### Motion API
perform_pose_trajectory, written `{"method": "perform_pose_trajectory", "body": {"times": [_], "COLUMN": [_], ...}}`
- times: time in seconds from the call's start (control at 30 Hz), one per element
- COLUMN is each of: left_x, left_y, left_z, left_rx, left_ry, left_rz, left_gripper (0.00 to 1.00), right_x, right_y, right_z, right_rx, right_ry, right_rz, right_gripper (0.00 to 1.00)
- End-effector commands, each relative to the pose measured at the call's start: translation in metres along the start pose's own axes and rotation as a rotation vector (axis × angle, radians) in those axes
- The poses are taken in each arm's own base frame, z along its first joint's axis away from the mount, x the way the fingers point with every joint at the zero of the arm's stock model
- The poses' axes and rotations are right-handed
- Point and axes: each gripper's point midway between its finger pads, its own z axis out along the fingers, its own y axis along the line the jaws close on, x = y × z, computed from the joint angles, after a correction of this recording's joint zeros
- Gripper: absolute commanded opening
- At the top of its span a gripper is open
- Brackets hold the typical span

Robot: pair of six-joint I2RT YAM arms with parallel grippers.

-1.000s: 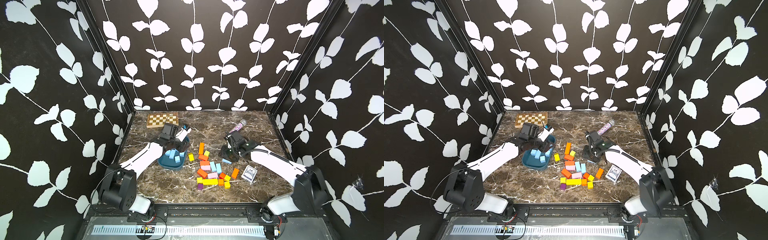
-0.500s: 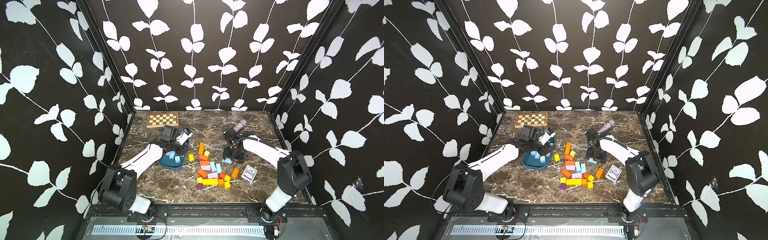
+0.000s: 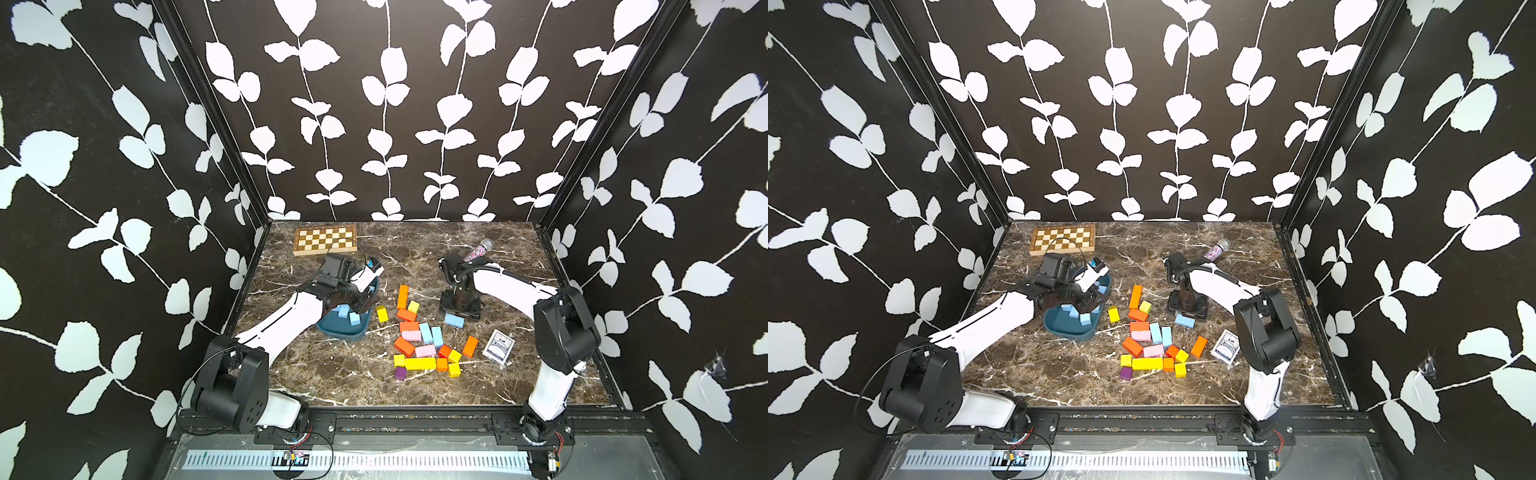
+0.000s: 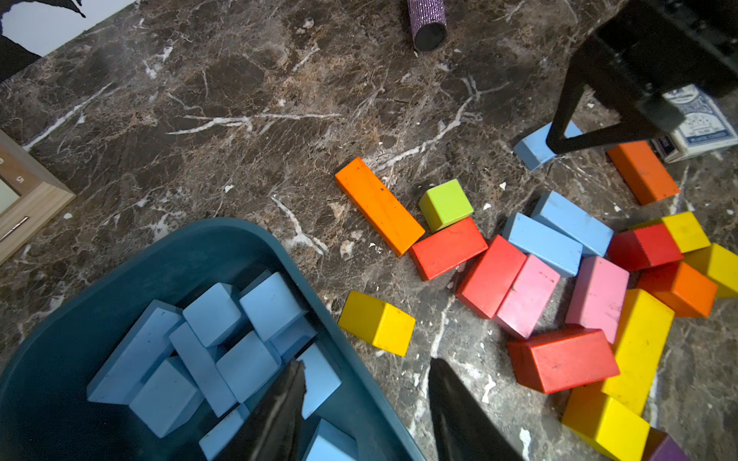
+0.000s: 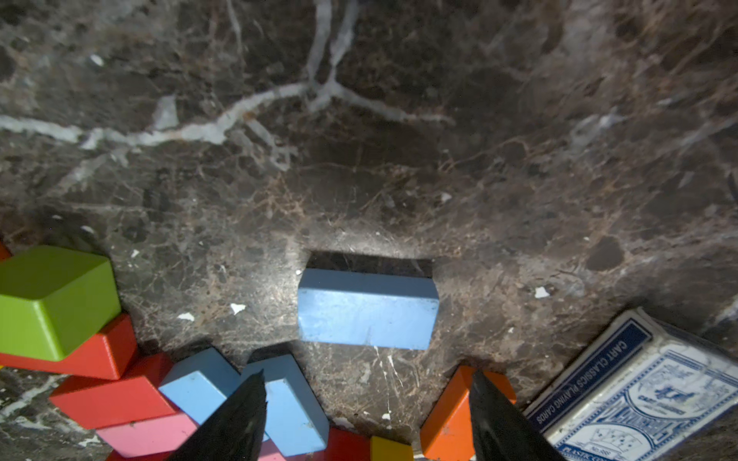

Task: Pick out the blue building blocks
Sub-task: Pick up the building block from the center of the board.

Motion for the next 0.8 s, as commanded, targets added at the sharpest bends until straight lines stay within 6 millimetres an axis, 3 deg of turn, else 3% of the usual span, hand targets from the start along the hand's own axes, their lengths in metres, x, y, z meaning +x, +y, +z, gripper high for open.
{"method": "perform_pose_trajectory", "body": {"times": [0.0, 0.5, 0.63, 0.77], "left_x": [-0.005, -0.005, -0.007, -0.012], "left_y": [-0.003, -0.001, -0.001, -0.001], "left_z": [-0.006, -0.004, -0.006, -0.01], "left_rx": [-0.003, -0.009, -0.009, -0.006], "left_ry": [-0.026, -0.022, -0.023, -0.028], "left_rz": [0.007, 0.008, 0.017, 0.056], "left_gripper": [0.53, 0.52, 0.52, 0.52], "right_x": [-0.003, -0.003, 0.006, 0.003], "right_y": [-0.007, -0.003, -0.011, -0.012], "right_z": [0.005, 0.039, 0.05, 0.042], "right_rx": [0.041, 0.022, 0.036, 0.012], "right_ry": [0.009, 0.064, 0.086, 0.041], "right_rz": [0.02, 0.04, 0.051, 0.069], "right_gripper": [0.77, 0.67, 0.56, 0.46]}}
